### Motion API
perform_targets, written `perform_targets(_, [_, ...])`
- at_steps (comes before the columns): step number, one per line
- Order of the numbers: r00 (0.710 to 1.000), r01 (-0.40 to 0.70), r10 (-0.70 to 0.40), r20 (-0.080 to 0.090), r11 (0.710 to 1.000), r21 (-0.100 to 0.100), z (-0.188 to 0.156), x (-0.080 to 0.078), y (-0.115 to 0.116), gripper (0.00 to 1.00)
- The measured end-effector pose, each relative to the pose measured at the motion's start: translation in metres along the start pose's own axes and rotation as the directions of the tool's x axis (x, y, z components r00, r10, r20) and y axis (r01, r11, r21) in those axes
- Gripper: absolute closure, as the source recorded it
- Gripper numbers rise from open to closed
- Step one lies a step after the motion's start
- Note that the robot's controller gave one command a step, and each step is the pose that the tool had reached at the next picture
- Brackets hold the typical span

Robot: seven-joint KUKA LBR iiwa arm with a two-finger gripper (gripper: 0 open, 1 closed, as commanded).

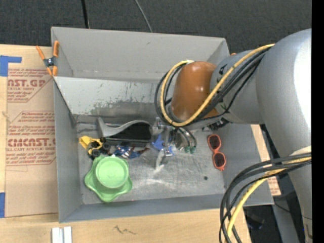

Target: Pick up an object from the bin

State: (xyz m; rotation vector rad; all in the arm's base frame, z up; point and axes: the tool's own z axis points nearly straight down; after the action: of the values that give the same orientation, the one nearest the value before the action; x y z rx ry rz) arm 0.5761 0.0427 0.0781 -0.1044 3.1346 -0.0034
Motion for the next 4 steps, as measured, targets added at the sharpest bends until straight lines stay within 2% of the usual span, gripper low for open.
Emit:
perform_targets(1, [0.984,-0.177,0.177,-0.012,0.984,0.005,0.001,-0.009,0.008,0.00])
perform_targets(2, [0.999,0.052,-0.052,-0.011,0.999,-0.007,-0.005,-0.007,-0.004,1.00])
perform_targets(3, [0.999,0.050,-0.050,0.010,0.999,-0.004,-0.001,-0.009,-0.005,0.00])
perform_targets(4, [0.999,0.050,-0.050,0.008,0.999,-0.004,-0.001,-0.008,-0.005,0.00])
